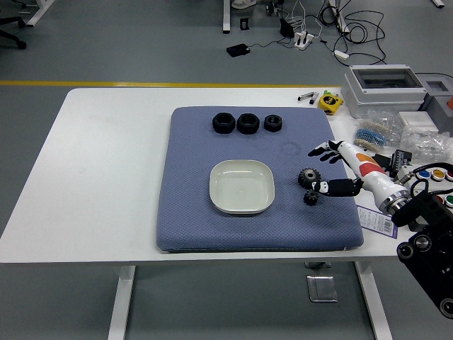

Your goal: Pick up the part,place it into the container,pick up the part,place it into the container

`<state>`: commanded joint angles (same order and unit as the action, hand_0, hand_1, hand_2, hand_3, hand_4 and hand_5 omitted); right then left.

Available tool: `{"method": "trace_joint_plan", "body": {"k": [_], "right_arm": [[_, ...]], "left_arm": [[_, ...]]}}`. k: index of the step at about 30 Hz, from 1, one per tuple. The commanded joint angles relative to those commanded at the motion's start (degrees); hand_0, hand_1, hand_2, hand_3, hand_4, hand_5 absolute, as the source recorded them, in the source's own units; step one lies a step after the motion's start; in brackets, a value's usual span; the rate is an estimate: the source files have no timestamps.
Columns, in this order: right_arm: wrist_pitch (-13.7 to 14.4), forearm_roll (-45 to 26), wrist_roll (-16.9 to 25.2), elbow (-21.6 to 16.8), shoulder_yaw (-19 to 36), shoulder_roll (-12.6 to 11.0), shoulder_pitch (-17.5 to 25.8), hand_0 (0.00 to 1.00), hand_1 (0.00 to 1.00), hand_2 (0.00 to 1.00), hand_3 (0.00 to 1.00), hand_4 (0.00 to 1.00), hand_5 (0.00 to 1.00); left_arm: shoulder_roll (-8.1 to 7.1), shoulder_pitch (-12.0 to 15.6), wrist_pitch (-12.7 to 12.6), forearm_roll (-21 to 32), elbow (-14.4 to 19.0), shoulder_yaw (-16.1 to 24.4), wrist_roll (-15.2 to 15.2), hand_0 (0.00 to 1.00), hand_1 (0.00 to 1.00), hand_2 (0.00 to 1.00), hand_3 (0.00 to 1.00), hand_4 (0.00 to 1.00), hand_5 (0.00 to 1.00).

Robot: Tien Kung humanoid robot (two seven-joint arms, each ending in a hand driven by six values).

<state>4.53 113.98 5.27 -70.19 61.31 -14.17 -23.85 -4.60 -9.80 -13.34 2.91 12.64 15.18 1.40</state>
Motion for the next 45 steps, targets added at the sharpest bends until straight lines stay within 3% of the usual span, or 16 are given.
{"method": "trace_joint_plan", "body": {"k": [12, 20, 30, 31, 45], "right_arm": [[0.17, 2.25, -0.90, 1.76, -5.89, 0.19, -2.64, 0.521, 0.567, 0.584, 0.560, 0.860, 0.176], [-0.99, 5.47, -1.96, 3.91, -7.25, 0.01, -3.80, 0.539, 0.581, 0.591, 0.577, 0.858, 0.187], [-0.18, 6.58, -2.22, 6.30, -8.04, 0.38, -4.27, 0.526, 0.583, 0.592, 0.575, 0.851, 0.193], [-0.13, 6.86, -2.32, 6.52, -8.03, 0.38, -4.32, 0.480, 0.572, 0.588, 0.567, 0.839, 0.199], [0.34, 7.85, -2.64, 8.82, -8.48, 0.27, -3.99, 0.452, 0.551, 0.583, 0.556, 0.823, 0.200]], "left_arm": [[-0.11, -0.16, 0.00, 0.05, -0.04, -0.04, 0.02, 0.696, 0.603, 0.643, 0.556, 0.564, 0.581], [-0.26, -0.29, -0.02, 0.65, -0.09, -0.35, 0.25, 0.697, 0.598, 0.641, 0.556, 0.564, 0.579], [-0.29, -0.46, 0.00, 0.32, -0.07, -0.19, 0.11, 0.697, 0.595, 0.641, 0.557, 0.564, 0.579], [-0.29, -0.46, 0.00, 0.33, -0.07, -0.20, 0.12, 0.697, 0.597, 0.641, 0.556, 0.564, 0.579], [-0.21, -0.21, -0.01, 0.14, -0.05, 0.05, -0.02, 0.697, 0.599, 0.641, 0.556, 0.564, 0.579]]}}
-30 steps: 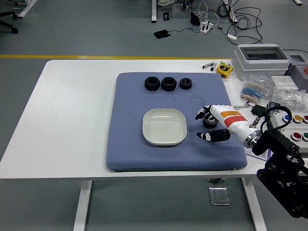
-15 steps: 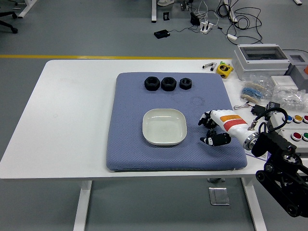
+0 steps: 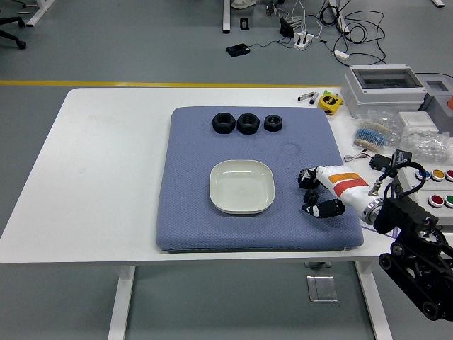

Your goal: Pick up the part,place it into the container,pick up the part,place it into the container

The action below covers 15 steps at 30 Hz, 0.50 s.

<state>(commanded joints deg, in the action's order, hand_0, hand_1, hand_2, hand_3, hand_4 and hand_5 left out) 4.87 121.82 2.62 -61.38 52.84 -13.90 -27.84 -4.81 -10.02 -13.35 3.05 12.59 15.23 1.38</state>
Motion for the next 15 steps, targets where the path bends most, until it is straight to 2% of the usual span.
{"method": "trace_joint_plan", "body": {"k": [15], "right_arm": [[1.50, 0.53, -0.60, 2.09, -0.31, 0.45, 0.23, 0.412, 0.515, 0.573, 0.537, 0.791, 0.217]], "left_arm": [[0.06, 0.41, 0.04, -0.90, 0.07, 0.39, -0.23, 0.698, 0.609, 0.641, 0.555, 0.565, 0.581]]}}
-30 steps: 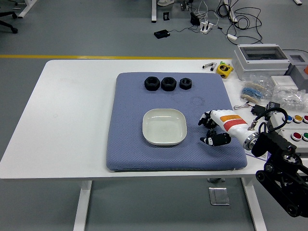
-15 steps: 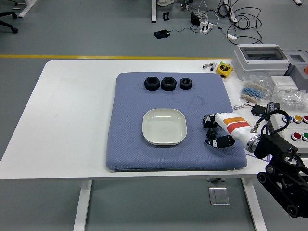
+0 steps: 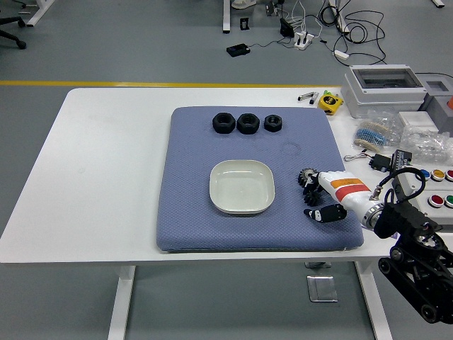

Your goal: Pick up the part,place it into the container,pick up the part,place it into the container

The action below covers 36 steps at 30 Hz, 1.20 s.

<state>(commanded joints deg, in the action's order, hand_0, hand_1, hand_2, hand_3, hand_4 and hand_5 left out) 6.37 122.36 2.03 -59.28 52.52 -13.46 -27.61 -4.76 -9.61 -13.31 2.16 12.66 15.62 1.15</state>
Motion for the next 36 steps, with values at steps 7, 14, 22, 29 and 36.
{"method": "trace_joint_plan", "body": {"k": [7, 14, 22, 29, 36], "right_arm": [[0.42, -0.01, -0.12, 1.28, -0.08, -0.03, -0.69, 0.385, 0.494, 0.556, 0.522, 0.740, 0.236], [0.37, 0.26, -0.27, 1.86, -0.43, -0.10, -1.74, 0.402, 0.473, 0.535, 0.518, 0.648, 0.244], [0.16, 0.80, -0.28, 3.15, -1.08, 0.28, -2.15, 0.375, 0.457, 0.525, 0.513, 0.612, 0.233], [-0.16, 0.36, -0.23, 3.79, -1.30, 0.31, -2.21, 0.372, 0.453, 0.524, 0.515, 0.674, 0.242], [-0.08, -0.01, 0.10, 3.65, -1.27, 0.34, -2.26, 0.354, 0.451, 0.523, 0.514, 0.680, 0.241]], "left_arm": [[-0.02, -0.02, 0.00, -0.01, 0.01, 0.01, 0.01, 0.698, 0.610, 0.643, 0.555, 0.563, 0.580], [-0.04, -0.24, 0.00, 0.42, -0.02, -0.19, 0.13, 0.698, 0.610, 0.642, 0.555, 0.563, 0.581], [-0.05, -0.41, 0.01, 0.73, -0.03, -0.39, 0.21, 0.698, 0.609, 0.642, 0.556, 0.564, 0.581], [-0.07, -0.50, 0.02, 0.94, -0.04, -0.53, 0.28, 0.697, 0.609, 0.643, 0.555, 0.563, 0.581], [-0.10, -0.57, 0.04, 0.93, -0.05, -0.52, 0.27, 0.697, 0.610, 0.642, 0.555, 0.564, 0.582]]}}
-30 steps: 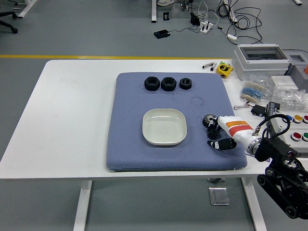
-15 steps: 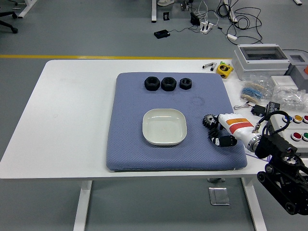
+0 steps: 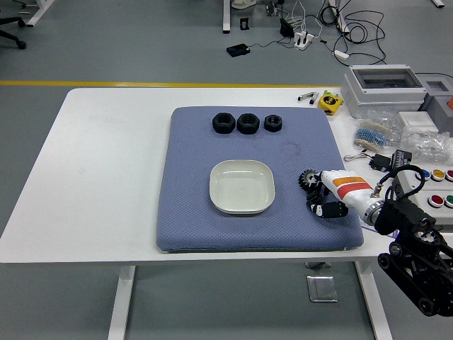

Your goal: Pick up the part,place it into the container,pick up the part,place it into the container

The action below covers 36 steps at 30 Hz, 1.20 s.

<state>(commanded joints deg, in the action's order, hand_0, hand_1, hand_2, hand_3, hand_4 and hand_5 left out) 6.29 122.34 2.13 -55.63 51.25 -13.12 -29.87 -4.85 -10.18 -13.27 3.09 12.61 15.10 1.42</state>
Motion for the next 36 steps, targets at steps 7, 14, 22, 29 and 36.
{"method": "trace_joint_plan", "body": {"k": [7, 14, 22, 29, 36], "right_arm": [[0.68, -0.10, 0.48, -0.06, 0.09, -0.09, -0.08, 0.164, 0.363, 0.459, 0.515, 0.647, 0.204], [1.15, -0.57, 0.67, -0.13, 0.06, -0.17, -0.08, 0.121, 0.308, 0.421, 0.513, 0.683, 0.186], [1.00, -1.46, 0.81, -0.89, 0.24, -0.24, 0.08, 0.109, 0.298, 0.413, 0.513, 0.689, 0.180], [1.29, -1.50, 0.37, -4.90, 0.13, -0.55, 0.05, 0.103, 0.279, 0.403, 0.513, 0.693, 0.169], [2.12, -2.03, 0.05, -9.82, -1.42, 0.24, -1.41, 0.104, 0.279, 0.402, 0.514, 0.691, 0.170]], "left_arm": [[-0.04, -0.03, -0.02, 0.03, -0.03, 0.03, 0.01, 0.696, 0.606, 0.642, 0.556, 0.564, 0.582], [-0.05, -0.08, -0.01, 0.04, -0.01, 0.03, 0.01, 0.697, 0.607, 0.640, 0.556, 0.564, 0.582], [-0.04, -0.10, 0.02, 0.15, 0.01, -0.03, 0.02, 0.695, 0.608, 0.644, 0.556, 0.564, 0.583], [0.01, -0.06, 0.01, 0.17, -0.01, -0.03, 0.02, 0.696, 0.609, 0.644, 0.556, 0.564, 0.581], [0.02, 0.04, -0.01, -0.08, -0.01, 0.15, -0.09, 0.696, 0.610, 0.644, 0.556, 0.564, 0.581]]}}
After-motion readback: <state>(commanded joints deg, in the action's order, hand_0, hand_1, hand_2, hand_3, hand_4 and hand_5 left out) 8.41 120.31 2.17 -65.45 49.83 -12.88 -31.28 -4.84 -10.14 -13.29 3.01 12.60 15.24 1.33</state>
